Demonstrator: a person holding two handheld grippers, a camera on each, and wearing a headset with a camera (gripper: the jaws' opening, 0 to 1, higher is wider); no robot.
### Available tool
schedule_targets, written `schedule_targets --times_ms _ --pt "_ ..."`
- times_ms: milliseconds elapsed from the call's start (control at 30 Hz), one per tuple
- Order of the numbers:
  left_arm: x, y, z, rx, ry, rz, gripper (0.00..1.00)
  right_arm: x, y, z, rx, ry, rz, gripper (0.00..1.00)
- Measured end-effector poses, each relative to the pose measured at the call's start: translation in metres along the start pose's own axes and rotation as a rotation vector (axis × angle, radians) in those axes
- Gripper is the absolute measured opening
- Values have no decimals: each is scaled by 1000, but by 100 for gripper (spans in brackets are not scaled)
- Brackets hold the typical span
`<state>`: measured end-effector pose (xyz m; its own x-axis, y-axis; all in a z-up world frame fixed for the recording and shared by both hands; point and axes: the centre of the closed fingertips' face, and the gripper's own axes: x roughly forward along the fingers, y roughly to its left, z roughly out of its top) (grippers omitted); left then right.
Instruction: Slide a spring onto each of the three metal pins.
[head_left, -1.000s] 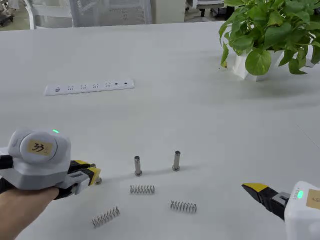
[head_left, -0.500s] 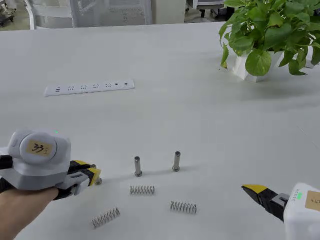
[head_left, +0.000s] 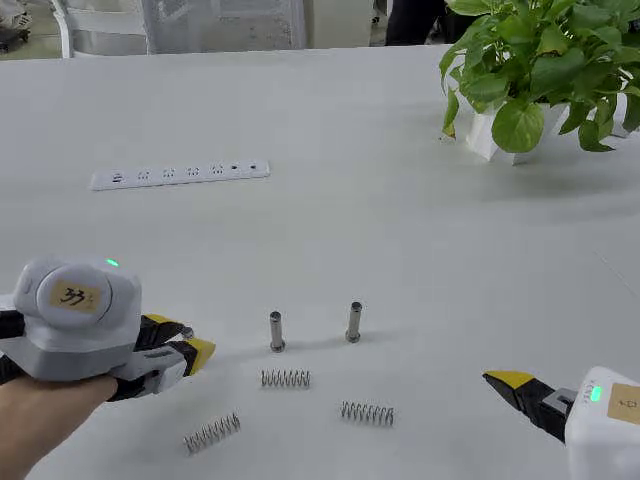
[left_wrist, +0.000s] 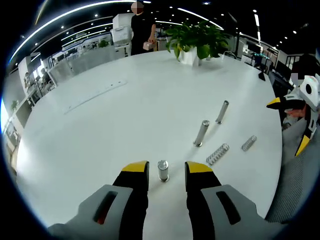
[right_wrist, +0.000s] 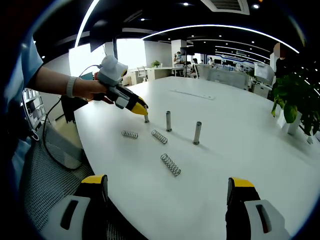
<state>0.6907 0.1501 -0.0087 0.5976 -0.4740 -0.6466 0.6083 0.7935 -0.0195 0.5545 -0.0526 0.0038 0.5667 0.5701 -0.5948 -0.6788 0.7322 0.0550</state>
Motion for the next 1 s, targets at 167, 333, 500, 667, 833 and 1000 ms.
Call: schedule_targets --times_ms 167,333,500,667,833,1000 --pt "0 -4 2 6 -20 -14 38 0 0 0 -2 0 -2 100" --pt "1 -9 4 12 -41 -37 56 1 0 0 -4 2 -3 100" --pt "1 -14 6 11 -55 -60 74 1 -1 0 -7 4 -3 100" --pt "-1 -19 5 21 -67 -78 90 0 -2 1 -9 5 -6 100" --pt "-4 -23 3 29 -69 -97 99 0 -4 1 -14 8 -7 100" --pt "-11 -25 2 31 -80 -108 99 0 -5 1 -22 11 -6 100"
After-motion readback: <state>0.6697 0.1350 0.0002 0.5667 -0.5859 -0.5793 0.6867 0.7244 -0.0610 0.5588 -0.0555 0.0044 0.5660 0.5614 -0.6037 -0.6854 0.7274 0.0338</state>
